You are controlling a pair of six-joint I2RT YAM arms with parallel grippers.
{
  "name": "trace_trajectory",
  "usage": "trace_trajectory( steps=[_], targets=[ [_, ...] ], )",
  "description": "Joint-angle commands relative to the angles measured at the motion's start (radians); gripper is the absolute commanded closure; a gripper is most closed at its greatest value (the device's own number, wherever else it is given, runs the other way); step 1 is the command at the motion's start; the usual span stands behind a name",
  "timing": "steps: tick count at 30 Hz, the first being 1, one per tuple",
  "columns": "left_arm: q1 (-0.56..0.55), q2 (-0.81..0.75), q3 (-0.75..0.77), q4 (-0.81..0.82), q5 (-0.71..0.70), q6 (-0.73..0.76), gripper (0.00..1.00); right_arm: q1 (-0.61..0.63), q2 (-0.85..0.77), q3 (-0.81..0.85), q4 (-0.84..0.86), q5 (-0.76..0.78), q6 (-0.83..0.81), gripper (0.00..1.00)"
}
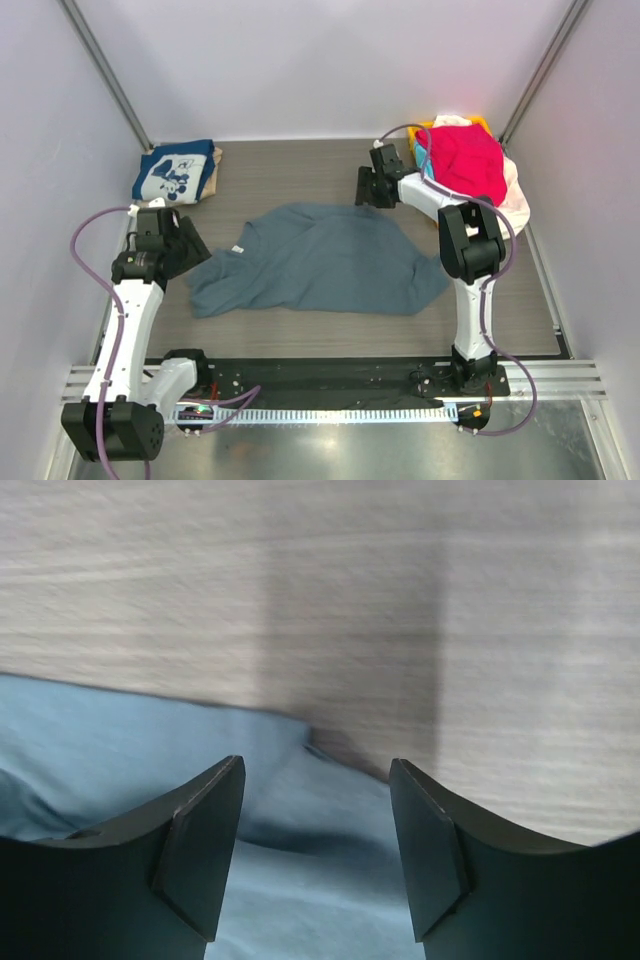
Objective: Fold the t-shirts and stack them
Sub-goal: Flatten the tshirt out
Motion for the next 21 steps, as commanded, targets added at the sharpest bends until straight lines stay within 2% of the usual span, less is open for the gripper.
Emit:
trace_trajectory(
  steps=[1,12,13,15,16,17,18,21],
  targets=[
    [0.009,-0.018,0.014,0.020,0.027,0.012,0.40,0.013,0.025,0.067,0.012,-0.007,0.005,0.35],
    [0.033,-0.016,0.012,0.028,0.051,0.016,0.40,0.023,0.057,0.053,0.010,0.010,0.000,0.59],
    [0.036,-0.015,0.012,0.028,0.053,0.015,0.40,0.023,0.063,0.055,0.010,0.010,0.000,0.67],
    [0.039,-0.016,0.011,0.027,0.053,0.015,0.40,0.025,0.065,0.055,0.010,0.005,-0.001,0.75],
    [0.038,-0.013,0.011,0.026,0.053,0.016,0.40,0.025,0.066,0.055,0.009,0.007,-0.004,0.90],
    [0.041,-0.013,0.011,0.028,0.053,0.016,0.40,0.024,0.063,0.056,0.009,0.008,-0.003,0.96],
    [0.041,-0.012,0.011,0.028,0.053,0.016,0.40,0.025,0.060,0.059,0.010,0.014,-0.003,0.99],
    [0.046,-0.010,0.012,0.028,0.053,0.016,0.40,0.024,0.013,0.070,-0.012,0.047,-0.009,0.99]
  ],
)
